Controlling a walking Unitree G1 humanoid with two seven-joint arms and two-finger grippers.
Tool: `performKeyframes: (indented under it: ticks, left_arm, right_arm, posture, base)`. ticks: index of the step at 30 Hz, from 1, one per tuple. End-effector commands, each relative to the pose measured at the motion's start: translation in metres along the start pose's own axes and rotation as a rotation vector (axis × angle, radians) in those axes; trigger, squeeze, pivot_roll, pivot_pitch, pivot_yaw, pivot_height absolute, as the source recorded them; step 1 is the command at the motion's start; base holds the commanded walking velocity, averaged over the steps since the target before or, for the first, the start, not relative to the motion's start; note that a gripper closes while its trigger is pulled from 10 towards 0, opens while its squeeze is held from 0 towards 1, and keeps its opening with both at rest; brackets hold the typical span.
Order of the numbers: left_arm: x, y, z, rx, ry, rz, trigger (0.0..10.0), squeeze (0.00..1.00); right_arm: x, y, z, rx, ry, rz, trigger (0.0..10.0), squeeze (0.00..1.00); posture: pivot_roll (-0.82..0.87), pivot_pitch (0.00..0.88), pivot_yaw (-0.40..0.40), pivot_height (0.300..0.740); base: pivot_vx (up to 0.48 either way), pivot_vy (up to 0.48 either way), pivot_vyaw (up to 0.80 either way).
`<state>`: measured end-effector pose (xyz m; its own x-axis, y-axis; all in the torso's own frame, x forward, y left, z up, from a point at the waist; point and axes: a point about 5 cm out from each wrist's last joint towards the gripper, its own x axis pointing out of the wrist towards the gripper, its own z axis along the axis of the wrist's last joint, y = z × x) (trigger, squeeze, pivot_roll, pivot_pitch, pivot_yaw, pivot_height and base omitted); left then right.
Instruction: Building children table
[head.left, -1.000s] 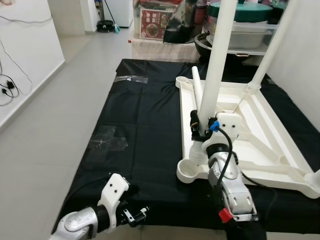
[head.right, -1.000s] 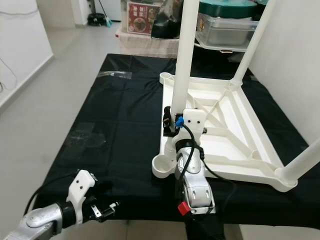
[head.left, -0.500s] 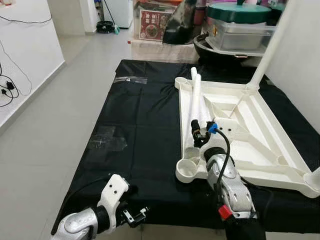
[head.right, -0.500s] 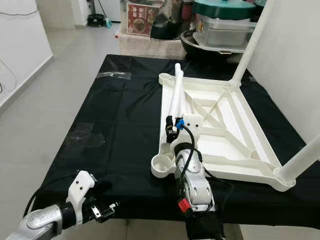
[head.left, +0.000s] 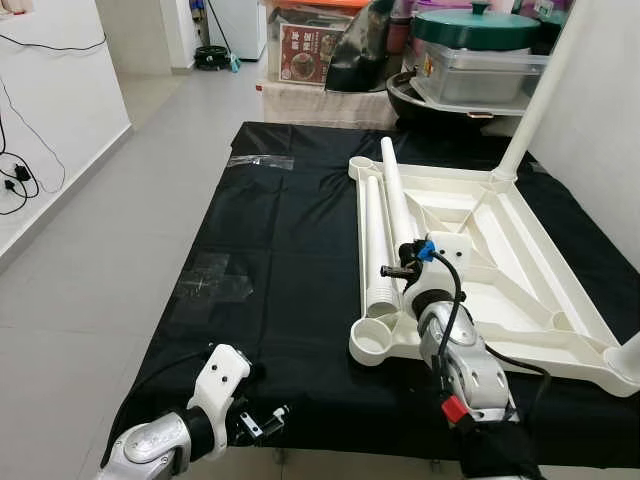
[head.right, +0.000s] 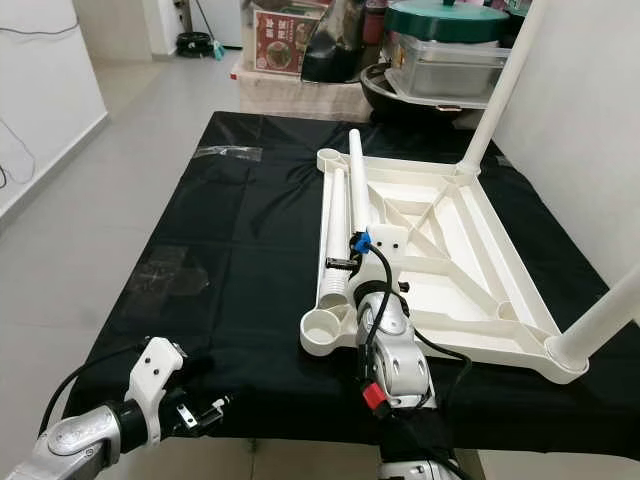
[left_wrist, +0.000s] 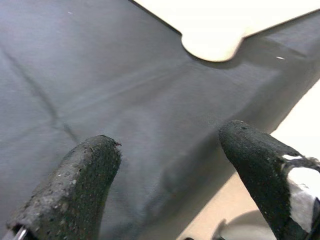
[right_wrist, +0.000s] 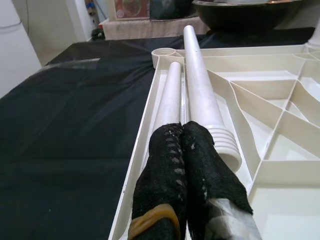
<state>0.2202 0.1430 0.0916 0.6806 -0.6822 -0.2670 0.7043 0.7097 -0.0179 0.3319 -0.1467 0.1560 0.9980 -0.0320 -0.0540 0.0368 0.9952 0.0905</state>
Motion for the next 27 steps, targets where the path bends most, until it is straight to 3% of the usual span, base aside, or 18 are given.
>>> performKeyframes:
  ticks: [1,2,3,10,11,12,13,14,15,16,18,20,26,27]
  left_arm:
    - [0.0,0.003,-0.002,0.004,0.002,0.028,10.0,0.0]
    - [0.001,0.004,-0.002,0.014,0.004,0.042,10.0,0.0]
    - [0.002,0.004,-0.002,0.016,0.004,0.047,10.0,0.0]
    - [0.002,0.006,-0.002,0.018,0.003,0.057,10.0,0.0]
    - [0.003,0.006,-0.002,0.018,0.001,0.061,10.0,0.0]
    - [0.003,0.006,-0.002,0.018,0.001,0.061,10.0,0.0]
    - [0.003,0.007,-0.002,0.017,-0.002,0.066,10.0,0.0]
    - [0.003,0.007,-0.002,0.017,-0.002,0.066,10.0,0.0]
    - [0.003,0.007,-0.001,0.015,-0.006,0.076,10.0,0.0]
    - [0.003,0.007,-0.001,0.015,-0.006,0.076,10.0,0.0]
    - [0.004,0.009,-0.002,0.013,-0.013,0.096,10.0,0.0]
    - [0.004,0.009,-0.002,0.013,-0.015,0.107,10.0,0.0]
    - [0.005,0.01,-0.002,0.014,-0.017,0.117,10.0,0.0]
    - [0.005,0.011,-0.002,0.015,-0.015,0.119,10.0,0.0]
  right_arm:
    - [0.002,0.001,-0.003,-0.022,0.036,0.005,10.0,0.0]
    - [0.005,0.003,0.001,-0.034,0.044,0.027,10.0,0.08]
    - [0.006,0.004,0.003,-0.039,0.035,0.041,10.0,1.0]
    - [0.007,0.01,0.022,-0.154,-0.083,0.191,10.0,1.0]
    - [0.006,0.012,0.028,-0.229,-0.138,0.253,10.0,1.0]
    - [0.006,0.012,0.028,-0.229,-0.138,0.253,10.0,1.0]
    - [0.003,0.012,0.035,-0.347,-0.209,0.315,10.0,1.0]
    - [0.003,0.012,0.035,-0.347,-0.209,0.315,10.0,1.0]
    - [-0.003,0.013,0.037,-0.485,-0.265,0.402,10.0,1.0]
    - [-0.003,0.013,0.037,-0.485,-0.265,0.402,10.0,1.0]
    - [-0.019,0.008,0.017,-0.757,-0.236,0.574,10.0,1.0]
    - [-0.026,-0.002,-0.002,-0.898,-0.157,0.635,10.0,1.0]
    - [-0.029,-0.015,-0.015,-0.975,-0.052,0.673,10.0,1.0]
    - [-0.029,-0.016,-0.017,-0.993,-0.029,0.688,10.0,0.0]
  posture:
    - [0.07,0.0,-0.102,0.74]
    - [0.07,0.0,-0.102,0.74]
    - [0.07,0.0,-0.1,0.74]
    - [0.07,0.0,-0.1,0.74]
    - [0.06,0.0,-0.099,0.74]
    - [0.06,0.0,-0.099,0.74]
    - [0.06,0.0,-0.1,0.74]
    - [0.06,0.0,-0.1,0.74]
    - [0.06,0.0,-0.1,0.74]
    - [0.06,0.0,-0.1,0.74]
    - [0.05,0.0,-0.105,0.74]
    - [0.05,0.0,-0.105,0.74]
    - [0.04,0.0,-0.103,0.74]
    - [0.04,0.0,-0.101,0.74]
  base:
    - [0.0,0.0,0.0]
    - [0.0,0.0,0.0]
    - [0.0,0.0,0.0]
    - [0.0,0.0,0.0]
    - [0.0,0.0,0.0]
    - [0.0,0.0,0.0]
    - [0.0,0.0,0.0]
    - [0.0,0.0,0.0]
    - [0.0,0.0,0.0]
    - [0.0,0.0,0.0]
    - [0.0,0.0,0.0]
    - [0.0,0.0,0.0]
    - [0.0,0.0,0.0]
    - [0.0,0.0,0.0]
